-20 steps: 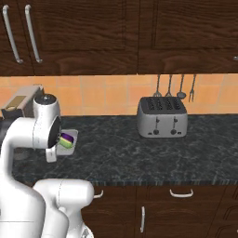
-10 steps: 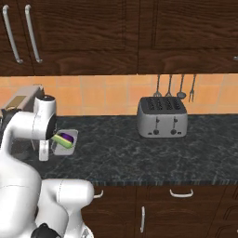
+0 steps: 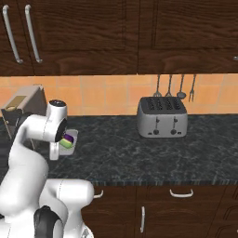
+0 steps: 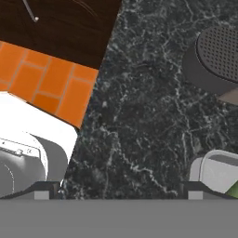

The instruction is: Take the meat container that has the shrimp and place it on the second highest rack of the freezer. Then take the vegetable container that has the eggplant and corn and place it on the highest rack of the freezer.

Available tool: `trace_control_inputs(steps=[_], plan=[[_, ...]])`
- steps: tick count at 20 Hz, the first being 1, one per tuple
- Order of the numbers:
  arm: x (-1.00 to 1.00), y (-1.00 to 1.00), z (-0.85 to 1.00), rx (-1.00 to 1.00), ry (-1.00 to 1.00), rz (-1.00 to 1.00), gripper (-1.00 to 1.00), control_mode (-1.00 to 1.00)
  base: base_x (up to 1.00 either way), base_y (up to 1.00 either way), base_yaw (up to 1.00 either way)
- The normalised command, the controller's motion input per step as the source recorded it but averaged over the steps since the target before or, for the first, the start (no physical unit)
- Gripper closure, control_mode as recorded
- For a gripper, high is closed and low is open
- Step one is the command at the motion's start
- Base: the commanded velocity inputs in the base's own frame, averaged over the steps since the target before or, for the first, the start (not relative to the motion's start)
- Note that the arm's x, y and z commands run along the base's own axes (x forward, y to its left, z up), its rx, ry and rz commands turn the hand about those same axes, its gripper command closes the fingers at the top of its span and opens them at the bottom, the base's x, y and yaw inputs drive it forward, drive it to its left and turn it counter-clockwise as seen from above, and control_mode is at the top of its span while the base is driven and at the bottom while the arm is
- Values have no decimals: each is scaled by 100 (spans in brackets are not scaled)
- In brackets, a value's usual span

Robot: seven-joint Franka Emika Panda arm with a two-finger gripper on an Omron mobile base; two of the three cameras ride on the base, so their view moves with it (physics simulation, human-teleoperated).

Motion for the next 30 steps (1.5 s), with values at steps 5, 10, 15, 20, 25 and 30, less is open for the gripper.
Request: trace_control_inputs(steps=[5,10,15,20,25,30], plan=[[44,36,-15,0,0,0,-100,-100,0,0,0],[33,20,-31,0,0,0,-100,-100,0,0,0],[16,2,-40,0,0,0,-100,-100,0,0,0],[21,0,-34,0,0,0,-100,-100,0,0,0],[42,1,-2,0,-2,0,-100,-100,0,0,0],[26,25,-28,0,0,0,-100,-100,0,0,0]])
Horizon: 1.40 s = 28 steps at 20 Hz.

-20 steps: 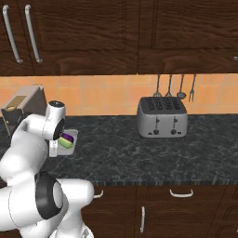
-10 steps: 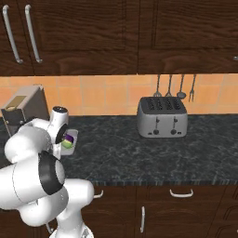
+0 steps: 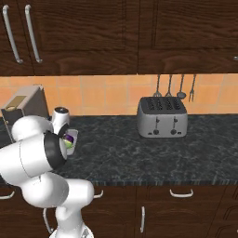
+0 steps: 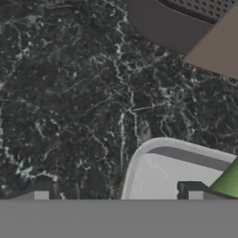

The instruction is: Take the meat container that has the shrimp and place it on the second highest rack of the freezer. Then take the vegetable container that has the eggplant and corn and place it on the highest rack of the freezer.

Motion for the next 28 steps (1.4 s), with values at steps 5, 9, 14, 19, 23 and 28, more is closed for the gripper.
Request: trace_control_inputs(steps=[5,9,14,19,23,28], plan=[[20,17,-32,0,0,0,-100,-100,0,0,0],[-4,15,-51,-1,0,0,-100,-100,0,0,0],[-17,23,-86,-9,5,0,100,-100,0,0,0],[-42,0,-73,-1,0,-3,100,-100,0,0,0],[-48,-7,-2,0,-1,-8,100,-100,0,0,0],[-39,-15,66,1,8,0,100,-100,0,0,0]])
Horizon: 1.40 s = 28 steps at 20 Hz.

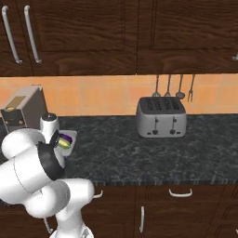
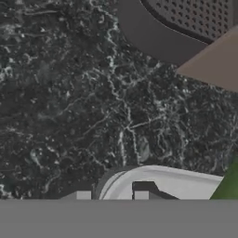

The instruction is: Take the meat container that has the shrimp and place it on the second highest rack of the freezer. Then take the vegetable container that has the eggplant and corn and place it on the highest rack of the freezer.

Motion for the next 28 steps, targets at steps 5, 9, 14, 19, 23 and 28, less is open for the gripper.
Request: trace_control_inputs(steps=[5,9,14,19,23,28], plan=[[-24,-18,98,-5,24,-1,100,-100,0,0,0],[-87,-52,80,1,-4,-14,100,-100,0,0,0],[-96,-96,4,4,-32,-19,100,-100,0,0,0],[-95,-80,-2,0,-29,-21,100,-100,0,0,0],[-100,-59,-2,0,-5,-20,100,-100,0,0,0],[-100,-65,-54,0,-35,-11,100,-100,0,0,0]])
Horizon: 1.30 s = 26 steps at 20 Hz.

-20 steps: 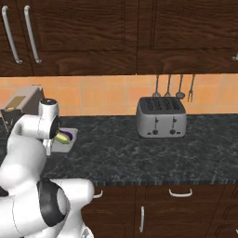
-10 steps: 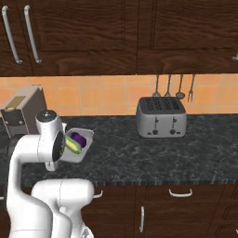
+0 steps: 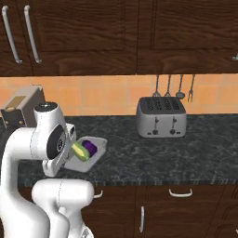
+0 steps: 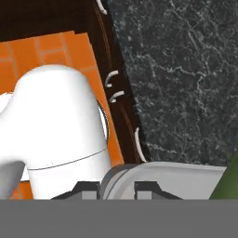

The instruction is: Take the meat container that has the shrimp and place it on the second highest rack of the freezer. Then take the vegetable container that has the eggplant and corn and place it on the highest rack of the freezer.

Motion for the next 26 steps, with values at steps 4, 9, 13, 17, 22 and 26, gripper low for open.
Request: trace_control_inputs(steps=[4,9,13,17,22,26], plan=[[-82,-28,-42,0,-49,20,100,-100,0,0,0],[-61,-11,-39,-2,-36,34,100,-100,0,0,0],[-46,0,-46,-9,-25,32,100,-100,0,0,0],[-31,0,-32,-6,-12,18,100,100,-13,0,4],[0,0,0,0,0,0,100,100,-94,-7,3],[0,0,0,0,0,0,100,100,-73,-59,-25]])
